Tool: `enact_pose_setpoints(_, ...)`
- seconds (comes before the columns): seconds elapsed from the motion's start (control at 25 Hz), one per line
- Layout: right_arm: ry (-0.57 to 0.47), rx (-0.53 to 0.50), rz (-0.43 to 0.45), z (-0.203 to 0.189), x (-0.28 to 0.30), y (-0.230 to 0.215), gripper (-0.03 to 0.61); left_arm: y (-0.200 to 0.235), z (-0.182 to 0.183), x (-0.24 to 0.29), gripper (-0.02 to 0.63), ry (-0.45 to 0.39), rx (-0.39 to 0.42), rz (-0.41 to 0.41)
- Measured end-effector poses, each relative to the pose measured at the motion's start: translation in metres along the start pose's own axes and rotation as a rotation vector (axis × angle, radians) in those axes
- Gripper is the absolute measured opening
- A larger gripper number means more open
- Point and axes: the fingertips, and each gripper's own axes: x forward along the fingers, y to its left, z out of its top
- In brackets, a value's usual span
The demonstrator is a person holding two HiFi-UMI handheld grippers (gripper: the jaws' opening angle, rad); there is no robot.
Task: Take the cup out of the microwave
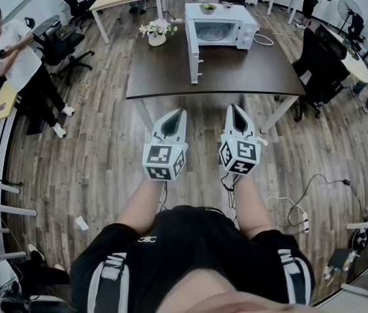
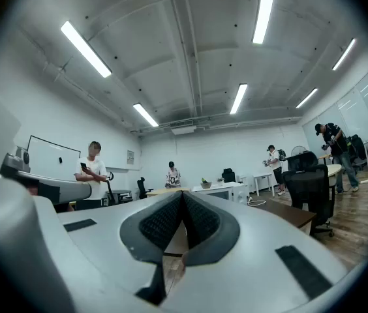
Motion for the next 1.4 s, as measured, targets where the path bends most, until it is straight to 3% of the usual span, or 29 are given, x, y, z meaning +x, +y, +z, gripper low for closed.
enact_pose_setpoints(0.84, 0.0, 0.015, 0.024, -0.012, -0.015, -0.081, 0.0, -0.08, -0.028, 0.044, -0.008, 0.014, 0.02, 0.013)
enact_pose_setpoints(1.08, -0.009, 0.014, 0.035, -0.014, 0.015, -0.096, 0.0, -0.076, -0.028, 0.082, -0.008, 0.002, 0.036, 0.01)
enact_pose_setpoints(1.4, -0.018, 0.007, 0.039, -0.024, 0.095, -0.135, 0.0, -0.05, -0.038, 0.175, -0.008, -0.005, 0.029, 0.009)
